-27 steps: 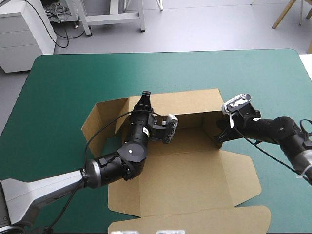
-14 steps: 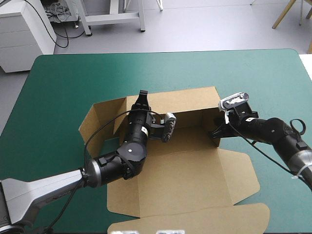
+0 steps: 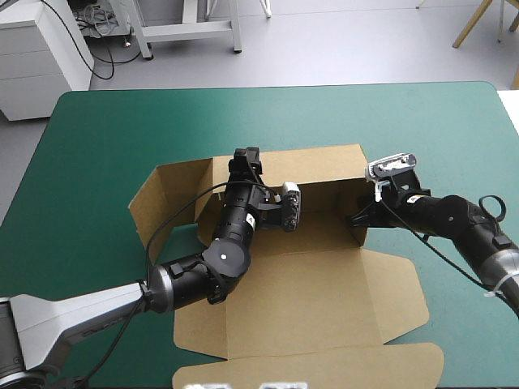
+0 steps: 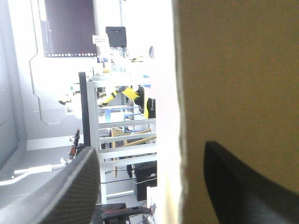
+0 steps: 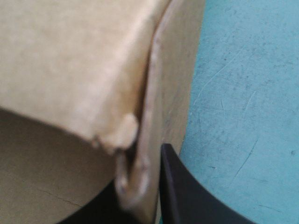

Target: Fold the box

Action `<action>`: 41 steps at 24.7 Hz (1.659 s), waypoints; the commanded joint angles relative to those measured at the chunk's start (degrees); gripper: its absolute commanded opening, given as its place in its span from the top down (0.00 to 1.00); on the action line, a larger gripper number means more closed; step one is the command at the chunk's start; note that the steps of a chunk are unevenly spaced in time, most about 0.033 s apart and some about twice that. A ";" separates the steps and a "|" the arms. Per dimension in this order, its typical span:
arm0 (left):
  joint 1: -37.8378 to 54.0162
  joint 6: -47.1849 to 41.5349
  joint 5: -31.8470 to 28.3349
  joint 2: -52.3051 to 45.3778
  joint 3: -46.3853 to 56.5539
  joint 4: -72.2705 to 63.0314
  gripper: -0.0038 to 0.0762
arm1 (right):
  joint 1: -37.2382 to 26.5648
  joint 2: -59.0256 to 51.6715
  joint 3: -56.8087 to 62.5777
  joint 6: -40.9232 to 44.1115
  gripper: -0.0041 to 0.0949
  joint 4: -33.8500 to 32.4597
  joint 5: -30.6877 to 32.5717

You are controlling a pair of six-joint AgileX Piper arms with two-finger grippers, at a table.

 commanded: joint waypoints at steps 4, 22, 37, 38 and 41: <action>-5.75 -9.17 6.28 -2.01 -1.22 8.88 0.49 | 0.33 -1.51 -4.45 10.05 0.96 -4.03 7.40; -4.41 -6.27 6.01 -20.49 -1.97 4.75 0.95 | 0.23 18.75 -31.37 32.70 0.96 -18.96 29.82; 35.70 15.77 -5.77 -25.18 -5.71 -56.89 0.95 | 0.23 27.74 -46.79 34.59 0.41 -24.27 36.04; 38.71 17.42 -6.08 -25.18 -5.71 -60.10 0.95 | 0.23 27.74 -48.00 34.59 0.41 -24.92 37.17; 47.12 24.49 -6.86 -25.18 -5.71 -70.93 0.95 | 0.23 27.32 -52.99 34.94 0.41 -28.28 40.98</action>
